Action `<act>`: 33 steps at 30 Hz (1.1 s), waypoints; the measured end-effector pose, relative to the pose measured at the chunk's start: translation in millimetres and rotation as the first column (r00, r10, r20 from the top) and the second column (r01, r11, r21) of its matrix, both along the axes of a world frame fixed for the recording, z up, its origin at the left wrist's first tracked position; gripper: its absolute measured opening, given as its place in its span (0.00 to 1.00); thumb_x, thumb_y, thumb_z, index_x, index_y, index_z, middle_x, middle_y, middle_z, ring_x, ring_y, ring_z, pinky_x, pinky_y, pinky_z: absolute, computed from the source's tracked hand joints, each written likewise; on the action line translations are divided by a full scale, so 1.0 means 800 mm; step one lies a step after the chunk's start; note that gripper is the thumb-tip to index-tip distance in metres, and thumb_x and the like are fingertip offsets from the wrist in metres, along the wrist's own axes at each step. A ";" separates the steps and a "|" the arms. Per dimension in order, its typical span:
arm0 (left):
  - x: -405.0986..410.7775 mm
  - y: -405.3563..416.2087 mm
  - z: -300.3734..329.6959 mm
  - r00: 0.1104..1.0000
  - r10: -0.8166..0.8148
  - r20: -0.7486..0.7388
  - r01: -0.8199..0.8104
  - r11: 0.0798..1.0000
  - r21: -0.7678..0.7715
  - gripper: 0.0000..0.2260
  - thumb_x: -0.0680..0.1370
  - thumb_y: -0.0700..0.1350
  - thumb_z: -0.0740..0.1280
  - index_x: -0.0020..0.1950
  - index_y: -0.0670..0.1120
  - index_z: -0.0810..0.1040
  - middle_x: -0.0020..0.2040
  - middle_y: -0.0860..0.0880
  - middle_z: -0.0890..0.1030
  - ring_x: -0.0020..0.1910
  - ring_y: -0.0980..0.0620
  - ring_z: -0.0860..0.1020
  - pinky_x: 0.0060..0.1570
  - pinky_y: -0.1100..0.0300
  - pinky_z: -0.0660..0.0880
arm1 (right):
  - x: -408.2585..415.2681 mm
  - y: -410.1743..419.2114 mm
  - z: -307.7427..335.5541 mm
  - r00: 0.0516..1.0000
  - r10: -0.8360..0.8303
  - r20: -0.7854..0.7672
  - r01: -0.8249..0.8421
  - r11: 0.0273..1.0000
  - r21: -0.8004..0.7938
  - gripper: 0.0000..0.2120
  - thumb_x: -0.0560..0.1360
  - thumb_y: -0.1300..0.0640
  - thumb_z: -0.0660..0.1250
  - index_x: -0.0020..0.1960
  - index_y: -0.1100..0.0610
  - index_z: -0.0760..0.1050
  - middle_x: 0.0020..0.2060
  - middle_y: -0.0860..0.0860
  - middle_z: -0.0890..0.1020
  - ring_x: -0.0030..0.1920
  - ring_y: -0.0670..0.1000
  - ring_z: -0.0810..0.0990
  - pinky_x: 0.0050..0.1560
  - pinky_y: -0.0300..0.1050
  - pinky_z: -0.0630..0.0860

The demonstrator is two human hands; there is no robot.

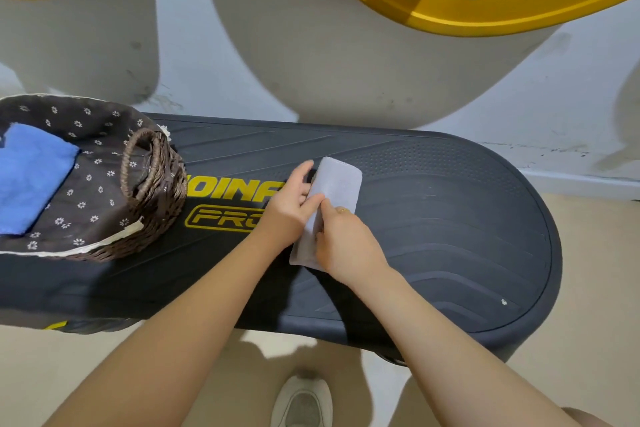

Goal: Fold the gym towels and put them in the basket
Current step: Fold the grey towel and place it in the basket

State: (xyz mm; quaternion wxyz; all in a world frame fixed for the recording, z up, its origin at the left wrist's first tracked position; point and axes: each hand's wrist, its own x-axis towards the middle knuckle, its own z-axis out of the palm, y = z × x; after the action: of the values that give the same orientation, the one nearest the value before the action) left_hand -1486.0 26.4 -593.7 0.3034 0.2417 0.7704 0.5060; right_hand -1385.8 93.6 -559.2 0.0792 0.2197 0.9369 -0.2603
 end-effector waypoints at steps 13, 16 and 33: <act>-0.012 -0.039 -0.001 0.708 -0.594 -0.383 0.350 0.765 -0.540 0.38 0.73 0.63 0.53 0.76 0.46 0.46 0.77 0.45 0.42 0.76 0.46 0.43 0.73 0.53 0.42 | -0.005 0.021 -0.042 0.996 0.078 -0.041 -0.076 0.996 0.041 0.33 0.73 0.47 0.38 0.77 0.57 0.44 0.76 0.54 0.40 0.77 0.54 0.39 0.76 0.52 0.44; -0.011 -0.036 0.003 0.666 -0.650 -0.367 0.370 0.714 -0.594 0.41 0.75 0.58 0.65 0.76 0.45 0.43 0.77 0.45 0.39 0.76 0.46 0.41 0.74 0.53 0.42 | -0.023 0.045 -0.042 1.000 -0.004 -0.031 0.005 0.999 0.032 0.28 0.81 0.47 0.45 0.77 0.56 0.43 0.77 0.50 0.42 0.77 0.51 0.41 0.75 0.50 0.43; 0.020 -0.039 0.026 0.516 -0.689 -0.509 0.001 0.594 -0.804 0.41 0.72 0.69 0.56 0.76 0.50 0.43 0.77 0.44 0.41 0.76 0.41 0.42 0.73 0.47 0.41 | 0.026 -0.021 -0.033 0.864 -0.489 -0.116 0.411 0.821 -0.397 0.27 0.77 0.57 0.62 0.73 0.53 0.57 0.67 0.57 0.65 0.66 0.58 0.65 0.62 0.47 0.66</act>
State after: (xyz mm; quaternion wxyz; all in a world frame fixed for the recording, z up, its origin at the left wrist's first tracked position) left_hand -1470.2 -4.8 -573.2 0.1045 0.4623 0.8767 -0.0820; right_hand -1365.3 77.1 -585.4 -0.0468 0.3885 0.7970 -0.4600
